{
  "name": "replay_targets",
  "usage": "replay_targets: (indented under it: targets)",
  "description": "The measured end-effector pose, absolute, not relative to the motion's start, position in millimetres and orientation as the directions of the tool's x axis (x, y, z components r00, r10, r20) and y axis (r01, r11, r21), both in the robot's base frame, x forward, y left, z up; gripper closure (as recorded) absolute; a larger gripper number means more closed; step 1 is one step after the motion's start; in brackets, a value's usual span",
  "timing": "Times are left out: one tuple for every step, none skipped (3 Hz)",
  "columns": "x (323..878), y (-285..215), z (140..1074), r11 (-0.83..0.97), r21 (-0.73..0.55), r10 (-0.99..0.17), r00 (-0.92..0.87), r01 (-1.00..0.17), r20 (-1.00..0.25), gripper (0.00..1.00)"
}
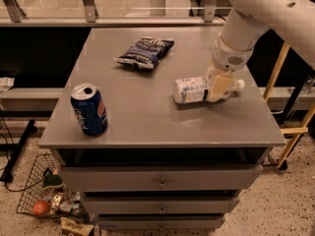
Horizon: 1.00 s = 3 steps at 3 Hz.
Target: Move blue plastic bottle near blue chip bag
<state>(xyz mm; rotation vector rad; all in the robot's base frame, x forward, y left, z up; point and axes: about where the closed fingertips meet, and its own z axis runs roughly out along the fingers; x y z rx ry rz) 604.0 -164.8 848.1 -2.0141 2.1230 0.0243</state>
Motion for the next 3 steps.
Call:
replay_targets:
  targets:
    - [617,-168,871,0.118,-0.177,-0.971,-0.076,-0.977,-0.227,0.87]
    - [638,-171,899,0.242,-0.216,-0.931,-0.163,-0.946,-0.328,1.0]
    - [641,-170,906,0.268,-0.222,-0.92,-0.181,-0.938,-0.347,1.0]
